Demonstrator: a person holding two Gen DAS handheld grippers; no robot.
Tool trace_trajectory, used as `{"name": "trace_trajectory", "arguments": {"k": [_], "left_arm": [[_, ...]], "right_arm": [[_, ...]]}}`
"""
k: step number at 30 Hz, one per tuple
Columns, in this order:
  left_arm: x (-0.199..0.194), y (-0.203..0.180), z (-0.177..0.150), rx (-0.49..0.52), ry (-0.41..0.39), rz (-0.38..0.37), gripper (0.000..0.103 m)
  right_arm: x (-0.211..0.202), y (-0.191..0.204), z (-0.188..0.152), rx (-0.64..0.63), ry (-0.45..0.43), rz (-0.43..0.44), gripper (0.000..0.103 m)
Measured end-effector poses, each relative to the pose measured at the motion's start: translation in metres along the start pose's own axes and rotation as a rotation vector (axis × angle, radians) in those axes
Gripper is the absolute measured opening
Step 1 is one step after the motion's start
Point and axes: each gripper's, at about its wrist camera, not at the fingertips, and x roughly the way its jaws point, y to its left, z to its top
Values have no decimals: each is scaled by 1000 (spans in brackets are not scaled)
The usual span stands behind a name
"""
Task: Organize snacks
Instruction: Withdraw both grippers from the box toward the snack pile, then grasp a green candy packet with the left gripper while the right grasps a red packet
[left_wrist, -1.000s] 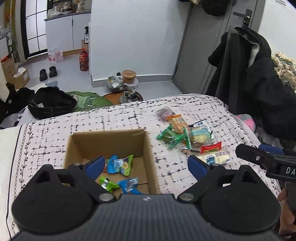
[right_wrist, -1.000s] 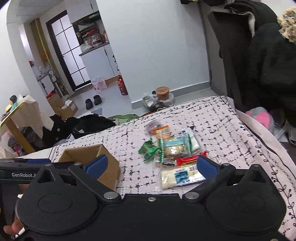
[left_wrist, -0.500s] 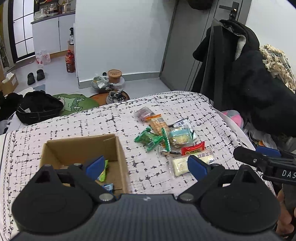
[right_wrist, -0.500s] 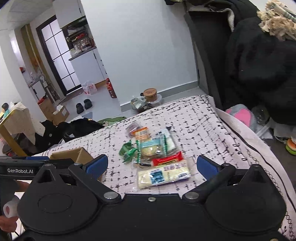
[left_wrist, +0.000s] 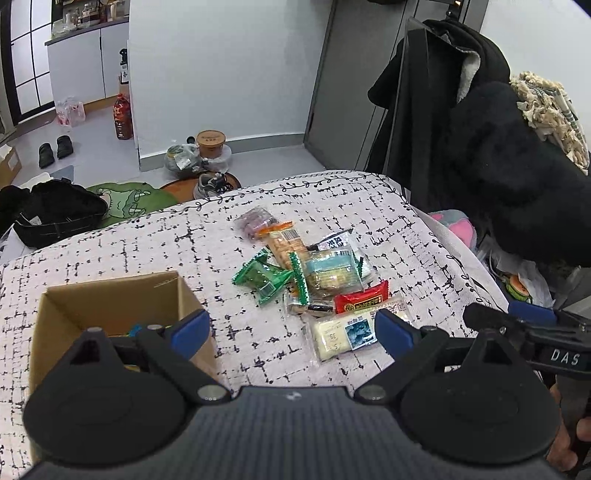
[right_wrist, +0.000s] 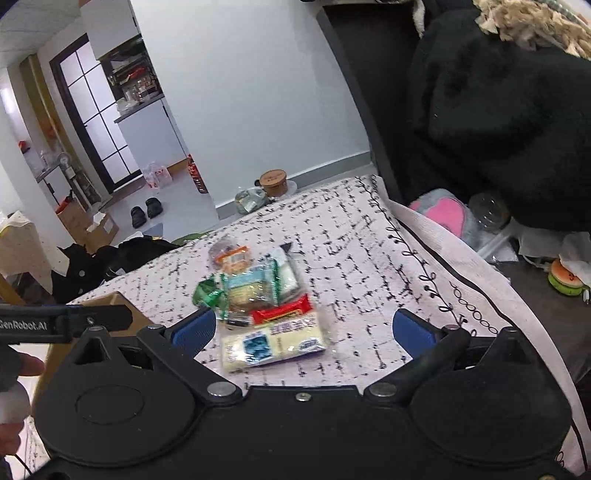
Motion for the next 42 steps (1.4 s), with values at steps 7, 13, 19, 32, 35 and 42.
{"name": "trace_trajectory", "arguments": {"k": [7, 13, 19, 32, 35, 42], "left_arm": [[22, -11, 1, 10, 24, -8, 94], [45, -23, 0, 43, 48, -14, 88], [69, -28, 0, 45, 76, -5, 69], [108, -6, 11, -31, 87, 84, 55], [115, -2, 17, -54, 79, 105, 55], [136, 9, 27, -117, 78, 155, 55]], "right_arm": [[19, -16, -9, 28, 21, 22, 95], [39, -23, -14, 60, 65, 56, 85], [58, -32, -18, 88, 107, 84, 69], [89, -37, -15, 131, 158, 125, 52], [94, -35, -12, 133, 153, 138, 52], [110, -27, -4, 109, 145, 164, 52]]}}
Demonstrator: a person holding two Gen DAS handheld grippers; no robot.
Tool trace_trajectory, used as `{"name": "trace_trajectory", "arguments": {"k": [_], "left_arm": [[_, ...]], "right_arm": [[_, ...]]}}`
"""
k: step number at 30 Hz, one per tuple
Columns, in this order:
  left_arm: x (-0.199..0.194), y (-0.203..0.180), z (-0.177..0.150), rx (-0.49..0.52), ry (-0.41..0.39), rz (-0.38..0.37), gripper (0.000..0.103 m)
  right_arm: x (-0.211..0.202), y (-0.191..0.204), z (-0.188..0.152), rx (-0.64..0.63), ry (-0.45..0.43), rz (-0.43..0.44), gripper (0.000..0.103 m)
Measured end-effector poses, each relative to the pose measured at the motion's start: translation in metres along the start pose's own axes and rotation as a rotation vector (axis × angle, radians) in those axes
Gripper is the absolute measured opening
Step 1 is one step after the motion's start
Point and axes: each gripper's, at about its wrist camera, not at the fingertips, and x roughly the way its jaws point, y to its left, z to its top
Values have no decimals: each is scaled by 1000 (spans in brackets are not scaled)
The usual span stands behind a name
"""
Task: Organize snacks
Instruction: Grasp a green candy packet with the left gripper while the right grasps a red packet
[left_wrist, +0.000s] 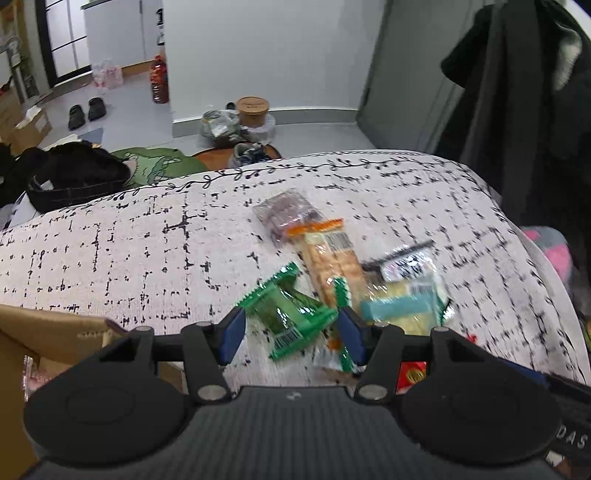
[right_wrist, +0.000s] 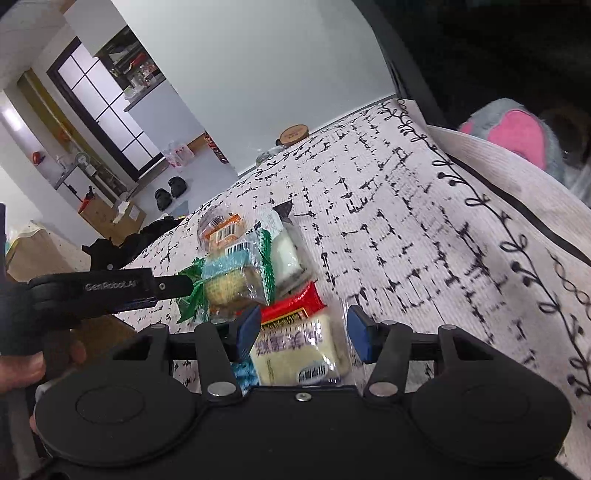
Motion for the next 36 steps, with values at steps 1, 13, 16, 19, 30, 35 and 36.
{"name": "trace_trajectory", "arguments": {"k": [1, 13, 16, 19, 30, 35, 36], "left_arm": [[3, 1, 1, -8, 0, 6, 55], [32, 3, 4, -53, 28, 51, 55], [40, 5, -1, -57, 67, 55, 55], [41, 4, -4, -50, 54, 65, 55], [22, 6, -7, -9, 57, 49, 30], [-3, 3, -8, 55, 43, 30, 30], [-9, 3, -7, 61, 38, 30, 30]], "right_arm": [[1, 0, 1, 3, 0, -2, 52], [21, 4, 12, -49, 18, 6, 53], [25, 9, 8, -100, 49, -13, 54], [24, 11, 6, -108, 44, -18, 55], [30, 25, 3, -193, 27, -41, 59], [33, 32, 4, -215, 34, -50, 68], [34, 35, 3, -225, 33, -55, 72]]}}
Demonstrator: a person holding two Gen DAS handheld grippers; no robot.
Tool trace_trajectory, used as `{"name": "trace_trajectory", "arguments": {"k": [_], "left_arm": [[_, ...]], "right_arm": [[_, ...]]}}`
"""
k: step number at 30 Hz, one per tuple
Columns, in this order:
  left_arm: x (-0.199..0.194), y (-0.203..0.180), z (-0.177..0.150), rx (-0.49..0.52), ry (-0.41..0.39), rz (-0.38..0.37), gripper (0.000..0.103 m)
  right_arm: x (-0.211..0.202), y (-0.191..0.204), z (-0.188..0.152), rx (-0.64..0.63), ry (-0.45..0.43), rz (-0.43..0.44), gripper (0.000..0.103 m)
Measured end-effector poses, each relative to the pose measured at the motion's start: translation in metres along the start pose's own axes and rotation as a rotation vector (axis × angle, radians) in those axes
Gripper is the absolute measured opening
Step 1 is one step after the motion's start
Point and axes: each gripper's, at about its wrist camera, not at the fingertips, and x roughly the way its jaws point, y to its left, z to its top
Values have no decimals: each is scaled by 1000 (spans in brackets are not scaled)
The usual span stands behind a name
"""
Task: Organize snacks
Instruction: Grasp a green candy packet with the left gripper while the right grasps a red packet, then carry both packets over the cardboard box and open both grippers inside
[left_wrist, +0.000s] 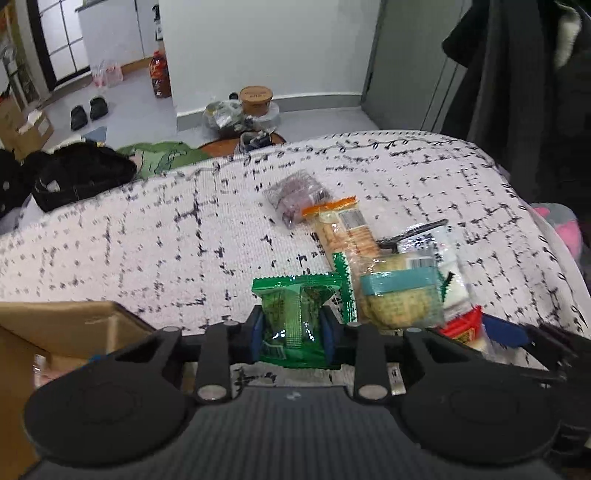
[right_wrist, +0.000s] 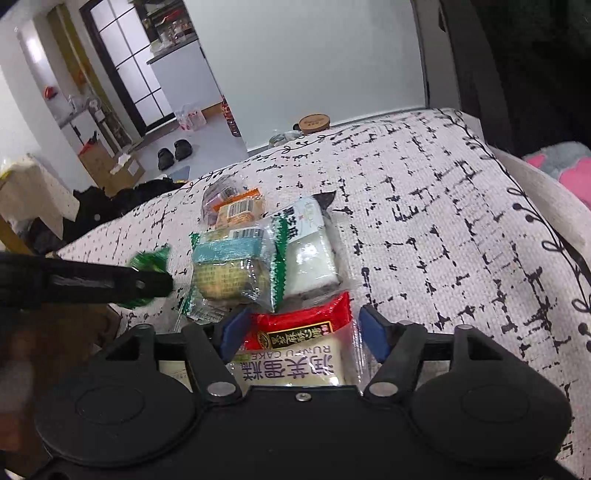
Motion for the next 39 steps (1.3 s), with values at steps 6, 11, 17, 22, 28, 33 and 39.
{"name": "trace_trajectory", "arguments": {"k": [6, 11, 17, 22, 28, 33, 39], "left_arm": [[-30, 8, 3, -14, -39, -7, 30], [-47, 13, -4, -22, -52, -11, 30], [-73, 29, -11, -31, -79, -35, 30], [-97, 49, -15, -55, -112, -38, 30], [-123, 68, -17, -25, -115, -19, 30], [-148, 83, -20, 4, -142, -3, 30], [-165, 103, -32, 12, -161, 25, 30]], "right_arm": [[3, 10, -1, -47, 2, -41, 58], [-4, 5, -1, -22, 9, -47, 41], [-19, 3, -2, 28, -7, -51, 39], [-34, 7, 2, 41, -50, -44, 39], [-49, 18, 7, 29, -103, -57, 38], [-62, 33, 13, 10, -142, -55, 38], [-74, 50, 16, -25, -198, -43, 38]]}}
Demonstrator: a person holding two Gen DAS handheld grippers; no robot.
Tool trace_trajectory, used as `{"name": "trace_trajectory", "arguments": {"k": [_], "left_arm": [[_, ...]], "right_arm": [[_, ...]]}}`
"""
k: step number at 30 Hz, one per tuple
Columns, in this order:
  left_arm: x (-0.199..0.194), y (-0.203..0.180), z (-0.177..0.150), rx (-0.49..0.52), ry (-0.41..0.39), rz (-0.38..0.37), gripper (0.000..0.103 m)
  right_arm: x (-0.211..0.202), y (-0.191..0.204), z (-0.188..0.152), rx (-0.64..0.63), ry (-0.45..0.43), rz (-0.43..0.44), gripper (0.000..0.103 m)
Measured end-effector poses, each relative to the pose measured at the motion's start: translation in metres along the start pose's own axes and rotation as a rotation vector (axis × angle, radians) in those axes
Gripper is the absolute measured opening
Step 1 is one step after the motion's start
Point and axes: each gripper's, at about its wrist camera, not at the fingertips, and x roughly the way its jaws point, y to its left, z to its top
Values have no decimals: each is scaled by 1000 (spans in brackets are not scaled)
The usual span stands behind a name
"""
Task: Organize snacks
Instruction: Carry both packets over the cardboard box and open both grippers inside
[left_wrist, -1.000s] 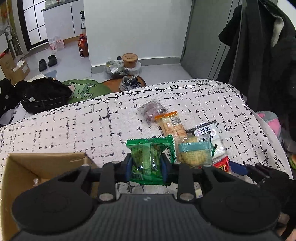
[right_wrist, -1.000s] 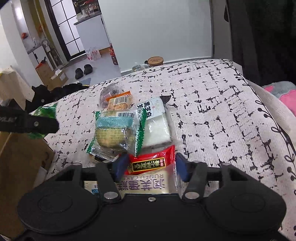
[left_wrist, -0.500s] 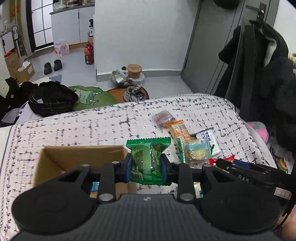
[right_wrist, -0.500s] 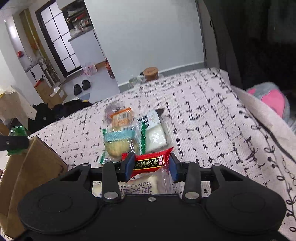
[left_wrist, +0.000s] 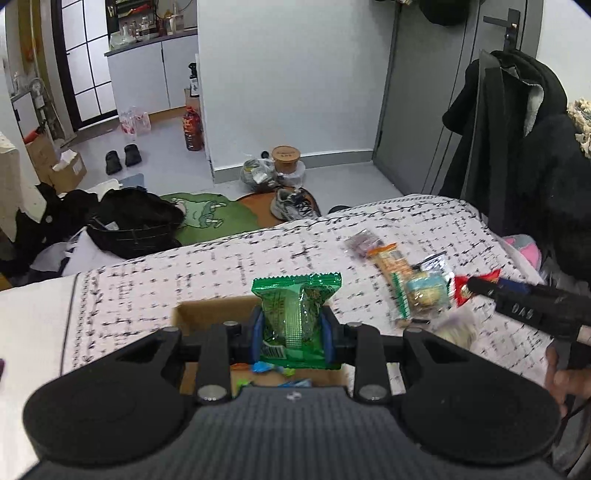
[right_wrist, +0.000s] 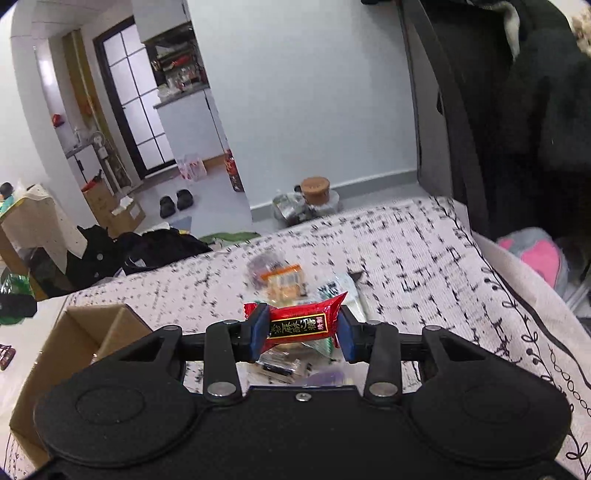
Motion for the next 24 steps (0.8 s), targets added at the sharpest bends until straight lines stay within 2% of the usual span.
{"name": "trace_trajectory", "arguments": {"k": [7, 17, 24], "left_arm": [[-11, 22, -13, -8, 9, 12, 30], [-18, 50, -28, -93, -4, -1, 30], [-13, 67, -43, -143, 21, -15, 30]], "right_arm": [[-17, 21, 1, -16, -25, 34, 38], [-29, 52, 3, -53, -38, 67, 38], [-26, 81, 2, -73, -32, 104, 38]]}}
